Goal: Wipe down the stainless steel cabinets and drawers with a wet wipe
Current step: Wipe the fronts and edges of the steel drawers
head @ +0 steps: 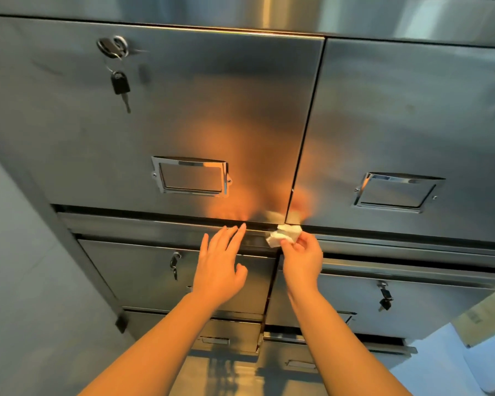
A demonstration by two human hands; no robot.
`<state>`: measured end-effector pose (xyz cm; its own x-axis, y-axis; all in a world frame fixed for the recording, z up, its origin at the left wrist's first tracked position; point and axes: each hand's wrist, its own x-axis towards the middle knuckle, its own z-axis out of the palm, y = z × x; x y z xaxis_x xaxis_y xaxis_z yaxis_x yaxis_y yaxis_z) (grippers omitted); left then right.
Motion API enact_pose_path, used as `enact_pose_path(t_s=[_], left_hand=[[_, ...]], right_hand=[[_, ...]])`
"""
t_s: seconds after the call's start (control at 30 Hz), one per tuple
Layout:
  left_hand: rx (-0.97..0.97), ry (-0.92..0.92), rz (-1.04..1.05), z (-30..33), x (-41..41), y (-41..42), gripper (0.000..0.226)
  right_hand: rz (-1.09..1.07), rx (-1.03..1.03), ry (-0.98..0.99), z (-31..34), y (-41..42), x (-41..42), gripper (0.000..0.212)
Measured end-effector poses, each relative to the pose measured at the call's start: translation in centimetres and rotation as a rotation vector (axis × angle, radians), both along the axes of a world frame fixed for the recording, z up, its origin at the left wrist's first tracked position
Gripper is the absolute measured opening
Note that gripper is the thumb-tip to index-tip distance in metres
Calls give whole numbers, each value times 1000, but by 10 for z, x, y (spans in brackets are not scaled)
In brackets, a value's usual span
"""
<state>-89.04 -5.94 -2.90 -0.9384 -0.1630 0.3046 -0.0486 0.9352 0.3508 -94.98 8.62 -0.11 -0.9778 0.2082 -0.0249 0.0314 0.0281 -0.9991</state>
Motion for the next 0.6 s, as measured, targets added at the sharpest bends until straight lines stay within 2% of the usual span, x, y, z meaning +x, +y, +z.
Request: enact_pose_path(t_s=[0.13,0.2,0.33,0.47,0.6], left_hand=[[3,60,72,1,11,-15,70],[-19,50,118,1,14,-29,68],[-76,4,222,-1,19,-63,70],[-100,-16,235,-3,21,-86,71],[-131,-25,205,-5,23,-96,73]], right_hand=[[-42,265,238,-2,-3,10,28],[13,399,331,-4,-9,11,28],[62,534,349,-15,-18,12,32],[150,830,465,-27,-21,16,35],[170,890,485,-30,-34,16,48]])
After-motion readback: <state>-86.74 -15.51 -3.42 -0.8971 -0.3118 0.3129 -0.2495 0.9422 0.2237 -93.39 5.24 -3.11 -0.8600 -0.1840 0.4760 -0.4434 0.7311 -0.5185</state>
